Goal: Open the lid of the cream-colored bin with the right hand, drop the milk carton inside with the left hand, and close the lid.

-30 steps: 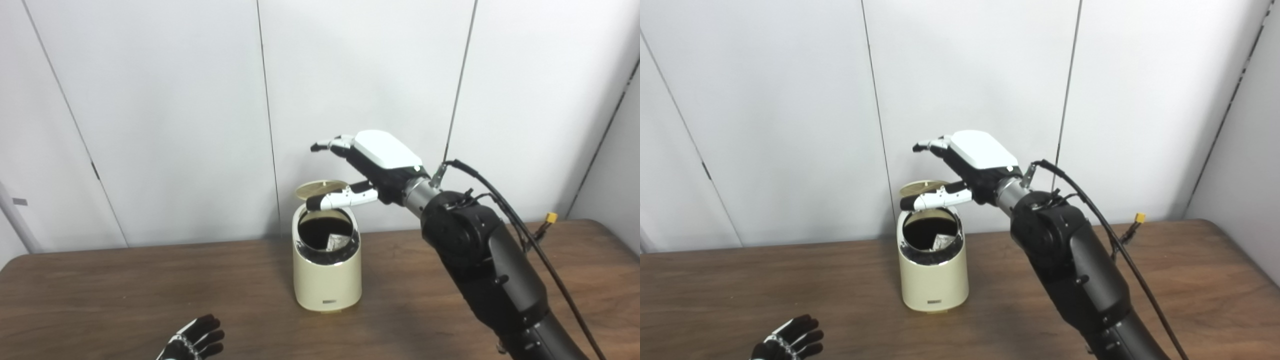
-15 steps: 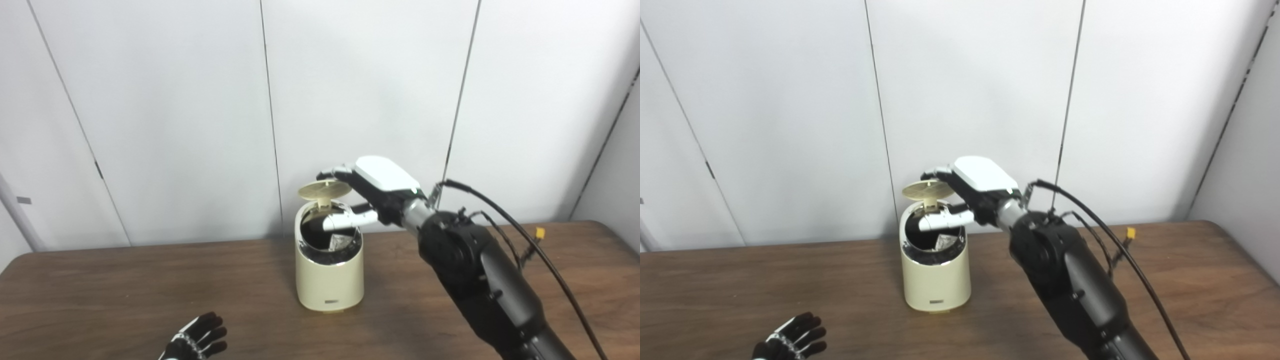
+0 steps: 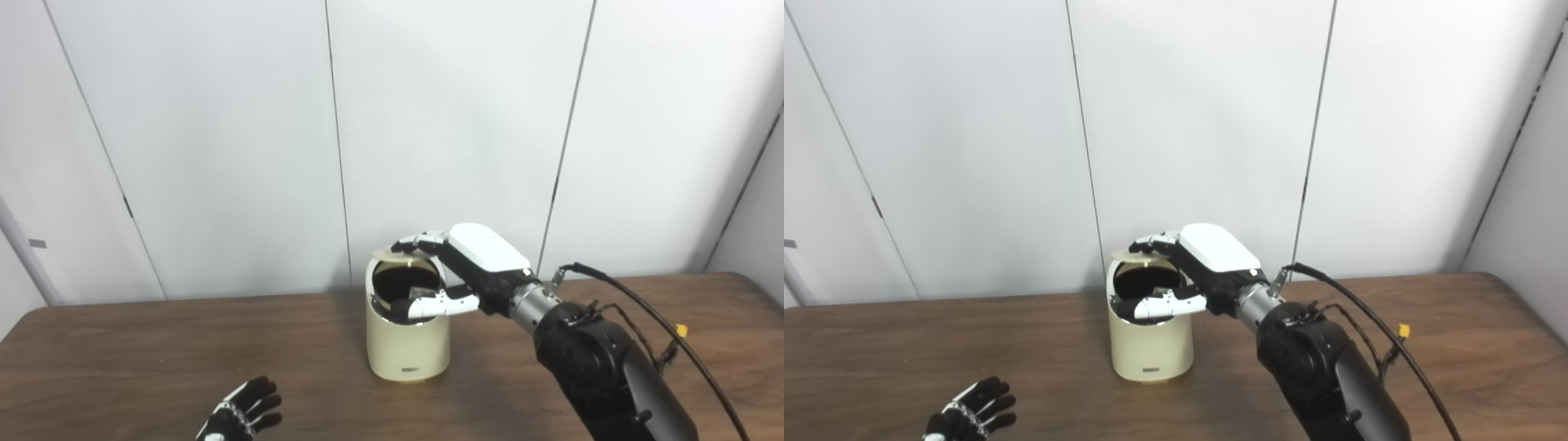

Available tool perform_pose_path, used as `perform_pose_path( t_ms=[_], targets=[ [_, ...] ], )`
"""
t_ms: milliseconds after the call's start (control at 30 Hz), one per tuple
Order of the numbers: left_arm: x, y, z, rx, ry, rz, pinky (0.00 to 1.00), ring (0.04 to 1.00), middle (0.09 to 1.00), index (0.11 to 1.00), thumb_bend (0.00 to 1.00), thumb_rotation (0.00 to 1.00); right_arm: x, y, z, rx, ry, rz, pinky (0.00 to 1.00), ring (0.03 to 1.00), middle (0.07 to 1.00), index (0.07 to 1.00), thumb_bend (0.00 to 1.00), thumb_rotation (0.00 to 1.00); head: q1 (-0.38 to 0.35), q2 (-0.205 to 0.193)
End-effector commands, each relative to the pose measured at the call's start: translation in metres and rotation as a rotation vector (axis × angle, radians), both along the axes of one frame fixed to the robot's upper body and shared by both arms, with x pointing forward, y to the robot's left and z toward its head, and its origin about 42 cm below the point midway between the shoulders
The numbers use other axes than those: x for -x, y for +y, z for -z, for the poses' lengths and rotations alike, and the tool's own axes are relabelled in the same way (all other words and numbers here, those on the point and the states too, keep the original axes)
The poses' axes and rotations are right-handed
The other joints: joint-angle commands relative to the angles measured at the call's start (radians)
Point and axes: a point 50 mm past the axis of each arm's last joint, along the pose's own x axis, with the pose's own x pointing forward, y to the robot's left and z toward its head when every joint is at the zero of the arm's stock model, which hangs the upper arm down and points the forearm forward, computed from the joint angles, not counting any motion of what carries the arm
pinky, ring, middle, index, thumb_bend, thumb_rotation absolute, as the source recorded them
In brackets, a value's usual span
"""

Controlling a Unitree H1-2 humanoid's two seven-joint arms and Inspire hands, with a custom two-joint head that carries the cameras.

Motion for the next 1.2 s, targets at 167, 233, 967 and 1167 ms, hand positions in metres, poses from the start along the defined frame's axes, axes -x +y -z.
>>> perform_pose_path(
  t_ms=[167,233,967,1167],
  targets=[
    [-0.002,-0.008,-0.023,-0.038,-0.071,-0.006,0.72,0.762,0.791,0.797,0.47,1.00,0.007,-0.017,-0.001,-0.022,0.002,0.007,0.85,0.870,0.791,0.782,0.79,0.94,0.019,0.027],
    [-0.001,-0.009,-0.025,-0.037,-0.075,-0.009,0.71,0.765,0.794,0.797,0.46,1.00,0.009,-0.022,0.005,-0.018,0.034,0.019,0.86,0.881,0.800,0.790,0.79,0.94,0.021,0.036],
    [0.011,-0.011,-0.041,-0.024,-0.079,-0.020,0.66,0.750,0.778,0.784,0.47,1.00,0.017,-0.039,0.066,-0.018,0.194,0.077,0.81,0.860,0.811,0.794,0.71,0.85,0.044,0.101],
    [0.012,-0.015,-0.042,-0.021,-0.074,-0.023,0.66,0.754,0.780,0.783,0.49,0.99,0.022,-0.037,0.069,-0.010,0.182,0.056,0.81,0.851,0.812,0.795,0.69,0.79,0.043,0.106]
  ],
)
